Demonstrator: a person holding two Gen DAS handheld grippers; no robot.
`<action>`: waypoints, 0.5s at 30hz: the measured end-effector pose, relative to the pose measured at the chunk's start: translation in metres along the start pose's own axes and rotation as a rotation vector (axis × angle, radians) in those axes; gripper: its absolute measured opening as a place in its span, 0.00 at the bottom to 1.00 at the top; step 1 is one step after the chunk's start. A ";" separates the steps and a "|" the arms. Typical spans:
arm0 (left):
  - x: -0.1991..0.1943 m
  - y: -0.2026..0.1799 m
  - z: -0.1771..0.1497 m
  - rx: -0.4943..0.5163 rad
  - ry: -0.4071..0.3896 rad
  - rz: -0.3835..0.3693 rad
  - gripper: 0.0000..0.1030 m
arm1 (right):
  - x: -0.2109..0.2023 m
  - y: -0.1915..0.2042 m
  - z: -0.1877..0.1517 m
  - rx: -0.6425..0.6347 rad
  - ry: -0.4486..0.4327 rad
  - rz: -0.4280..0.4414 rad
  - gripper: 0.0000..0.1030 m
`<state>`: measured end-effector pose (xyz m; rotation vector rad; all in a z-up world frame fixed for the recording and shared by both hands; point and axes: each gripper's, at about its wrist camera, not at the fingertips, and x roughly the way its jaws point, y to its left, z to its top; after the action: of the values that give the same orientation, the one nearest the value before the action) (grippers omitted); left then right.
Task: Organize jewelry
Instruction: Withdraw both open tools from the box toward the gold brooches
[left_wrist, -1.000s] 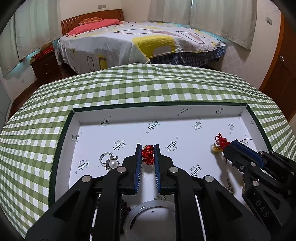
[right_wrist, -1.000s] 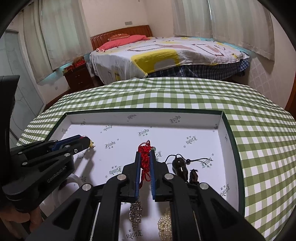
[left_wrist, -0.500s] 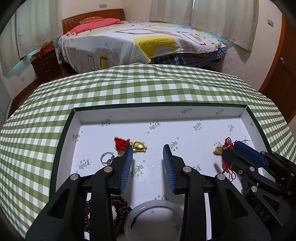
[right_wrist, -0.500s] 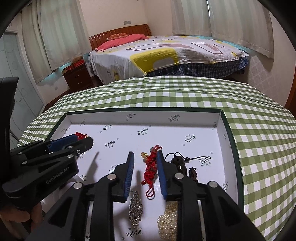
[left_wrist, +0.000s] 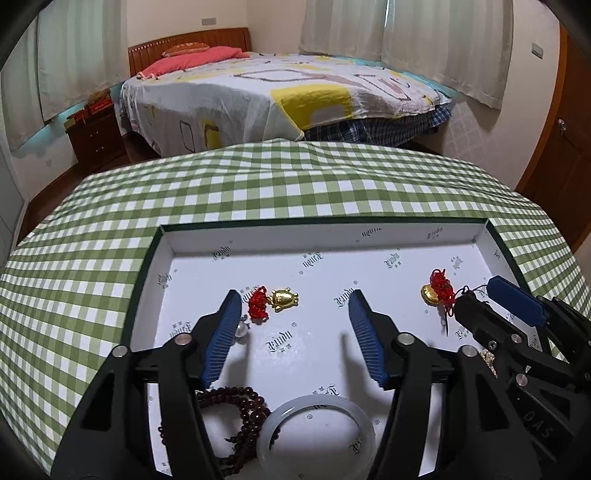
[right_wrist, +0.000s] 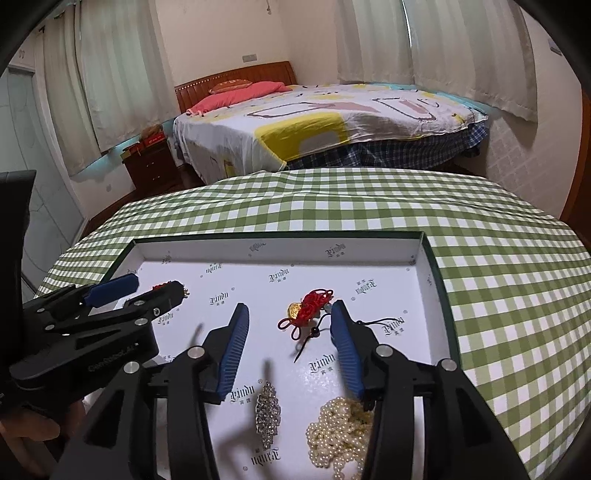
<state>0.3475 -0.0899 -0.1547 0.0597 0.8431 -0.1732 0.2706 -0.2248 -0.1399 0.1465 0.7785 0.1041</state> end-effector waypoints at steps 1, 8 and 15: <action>-0.002 0.000 0.000 0.001 -0.007 0.000 0.59 | -0.002 0.000 0.000 0.000 -0.004 -0.002 0.46; -0.023 -0.001 0.000 0.011 -0.063 0.005 0.67 | -0.017 0.001 0.001 0.000 -0.031 -0.004 0.46; -0.057 0.000 -0.003 0.005 -0.143 0.014 0.68 | -0.039 0.010 0.000 -0.007 -0.070 -0.004 0.47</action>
<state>0.3085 -0.0818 -0.1140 0.0572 0.6994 -0.1643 0.2423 -0.2208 -0.1116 0.1411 0.7085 0.0977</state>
